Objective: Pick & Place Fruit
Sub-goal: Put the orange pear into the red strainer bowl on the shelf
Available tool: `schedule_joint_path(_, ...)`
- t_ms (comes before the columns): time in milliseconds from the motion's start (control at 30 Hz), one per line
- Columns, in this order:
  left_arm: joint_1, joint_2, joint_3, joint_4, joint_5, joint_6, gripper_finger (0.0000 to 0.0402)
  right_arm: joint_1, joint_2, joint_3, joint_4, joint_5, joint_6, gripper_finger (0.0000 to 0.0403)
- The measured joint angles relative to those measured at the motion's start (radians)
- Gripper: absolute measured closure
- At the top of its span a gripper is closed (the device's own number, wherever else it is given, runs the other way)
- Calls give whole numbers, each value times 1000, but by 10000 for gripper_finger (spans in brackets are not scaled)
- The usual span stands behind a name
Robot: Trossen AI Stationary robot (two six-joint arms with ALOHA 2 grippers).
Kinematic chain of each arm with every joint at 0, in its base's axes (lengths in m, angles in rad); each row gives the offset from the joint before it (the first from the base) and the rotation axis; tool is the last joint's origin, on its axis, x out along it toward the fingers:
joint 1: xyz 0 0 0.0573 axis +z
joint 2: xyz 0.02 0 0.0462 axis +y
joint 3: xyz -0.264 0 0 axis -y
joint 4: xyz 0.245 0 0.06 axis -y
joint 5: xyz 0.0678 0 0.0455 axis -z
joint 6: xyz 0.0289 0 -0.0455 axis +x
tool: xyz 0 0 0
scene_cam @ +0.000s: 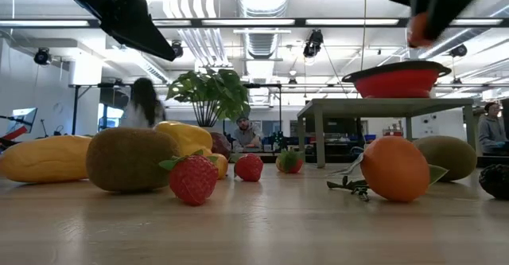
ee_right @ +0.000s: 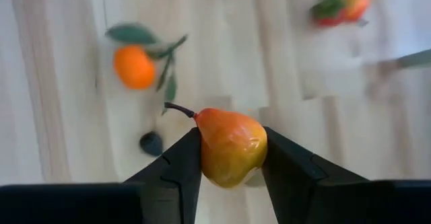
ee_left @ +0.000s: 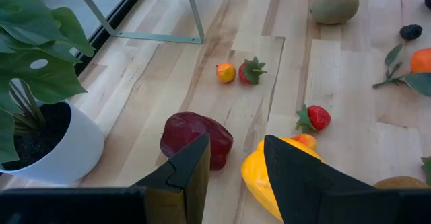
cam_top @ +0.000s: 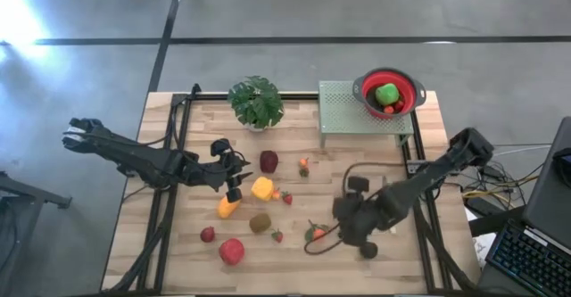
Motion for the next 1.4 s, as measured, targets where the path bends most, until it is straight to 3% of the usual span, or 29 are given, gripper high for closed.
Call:
schedule_joint_path(200, 0, 0, 0, 0, 0, 0, 255, -75, -111, 0, -4, 34, -74, 284)
schedule_joint_path(400, 0, 0, 0, 0, 0, 0, 255, -163, -213, 0, -9, 72, -153, 266)
schedule_joint_path(700, 0, 0, 0, 0, 0, 0, 255, -379, -336, 0, -10, 93, -274, 282)
schedule_joint_path(1000, 0, 0, 0, 0, 0, 0, 255, -621, -390, 5, -10, 95, -365, 262)
schedule_joint_path(1400, 0, 0, 0, 0, 0, 0, 255, -897, -396, 6, -11, 95, -384, 276)
